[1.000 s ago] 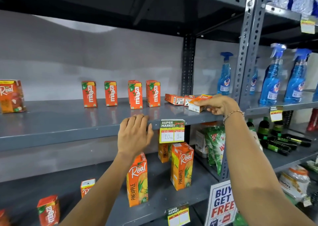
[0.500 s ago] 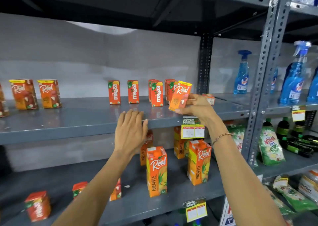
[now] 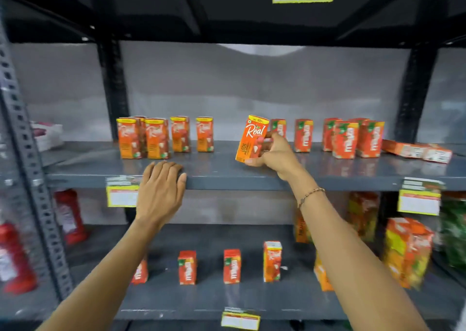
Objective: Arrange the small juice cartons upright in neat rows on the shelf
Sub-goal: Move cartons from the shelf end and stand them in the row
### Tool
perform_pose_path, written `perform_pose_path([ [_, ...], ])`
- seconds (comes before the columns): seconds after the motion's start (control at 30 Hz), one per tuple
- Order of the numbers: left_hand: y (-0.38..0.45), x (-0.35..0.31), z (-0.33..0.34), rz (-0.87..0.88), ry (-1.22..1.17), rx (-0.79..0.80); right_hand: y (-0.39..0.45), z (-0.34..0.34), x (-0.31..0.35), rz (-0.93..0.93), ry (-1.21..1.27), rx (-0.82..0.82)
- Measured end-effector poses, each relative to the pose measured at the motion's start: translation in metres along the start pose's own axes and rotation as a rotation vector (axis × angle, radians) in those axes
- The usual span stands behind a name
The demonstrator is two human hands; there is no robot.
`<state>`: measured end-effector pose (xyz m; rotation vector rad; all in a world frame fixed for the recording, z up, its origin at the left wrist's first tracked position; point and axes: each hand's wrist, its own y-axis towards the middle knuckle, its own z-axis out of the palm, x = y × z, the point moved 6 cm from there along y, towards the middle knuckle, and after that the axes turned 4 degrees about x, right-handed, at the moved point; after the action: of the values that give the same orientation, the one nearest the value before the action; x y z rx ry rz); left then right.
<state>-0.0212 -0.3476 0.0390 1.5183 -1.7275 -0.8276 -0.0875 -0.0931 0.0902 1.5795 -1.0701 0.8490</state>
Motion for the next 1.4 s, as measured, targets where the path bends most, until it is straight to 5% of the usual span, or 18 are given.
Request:
perform_pose_path([
  [0.27,-0.002,0.049,0.002,0.084,-0.004,-0.065,0.059,0.112,0.019,0.004,-0.295,0.007],
  [0.53,-0.001,0.054,0.011,0.115,0.061,-0.083,0.095,0.153,0.015,0.014,-0.34,0.017],
  [1.17,-0.004,0.051,0.01,0.08,-0.012,-0.065,0.079,0.152,0.015,0.053,-0.338,0.177],
  [1.4,-0.012,0.029,0.002,-0.056,-0.078,-0.19,0.017,0.043,0.015,-0.124,-0.269,-0.174],
])
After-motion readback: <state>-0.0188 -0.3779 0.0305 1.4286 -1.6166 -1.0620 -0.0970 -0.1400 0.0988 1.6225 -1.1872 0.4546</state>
